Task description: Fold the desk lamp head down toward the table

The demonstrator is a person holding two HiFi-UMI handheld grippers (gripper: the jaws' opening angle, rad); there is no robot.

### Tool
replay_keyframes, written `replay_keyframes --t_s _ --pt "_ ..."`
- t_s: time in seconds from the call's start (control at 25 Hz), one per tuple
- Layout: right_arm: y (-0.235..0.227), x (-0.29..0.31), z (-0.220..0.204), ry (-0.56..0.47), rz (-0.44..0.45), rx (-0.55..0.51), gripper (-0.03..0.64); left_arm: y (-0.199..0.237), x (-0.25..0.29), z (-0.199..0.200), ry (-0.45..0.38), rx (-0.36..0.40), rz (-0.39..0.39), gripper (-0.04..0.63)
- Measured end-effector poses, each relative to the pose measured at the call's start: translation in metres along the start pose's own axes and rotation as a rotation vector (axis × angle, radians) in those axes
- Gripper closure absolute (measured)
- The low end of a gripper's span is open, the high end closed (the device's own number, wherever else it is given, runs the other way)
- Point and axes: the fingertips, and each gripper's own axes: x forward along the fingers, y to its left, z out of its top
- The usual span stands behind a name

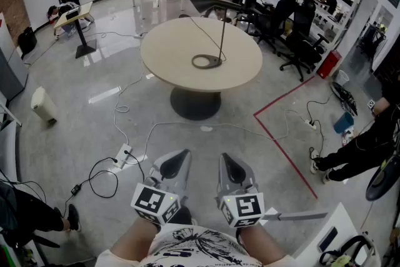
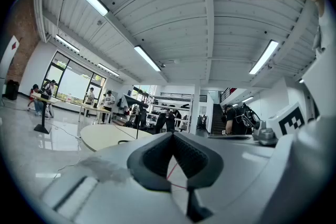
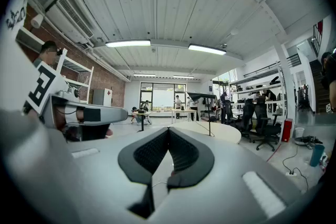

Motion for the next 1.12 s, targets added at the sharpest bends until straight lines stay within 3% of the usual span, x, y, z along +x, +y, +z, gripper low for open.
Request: replay_keyframes --t_s 1.12 --pt "-0.013 0.005 -0.020 0.016 -0.027 0.053 0.607 0.014 0.004 -0.014 0.031 -0.007 0.017 0.594"
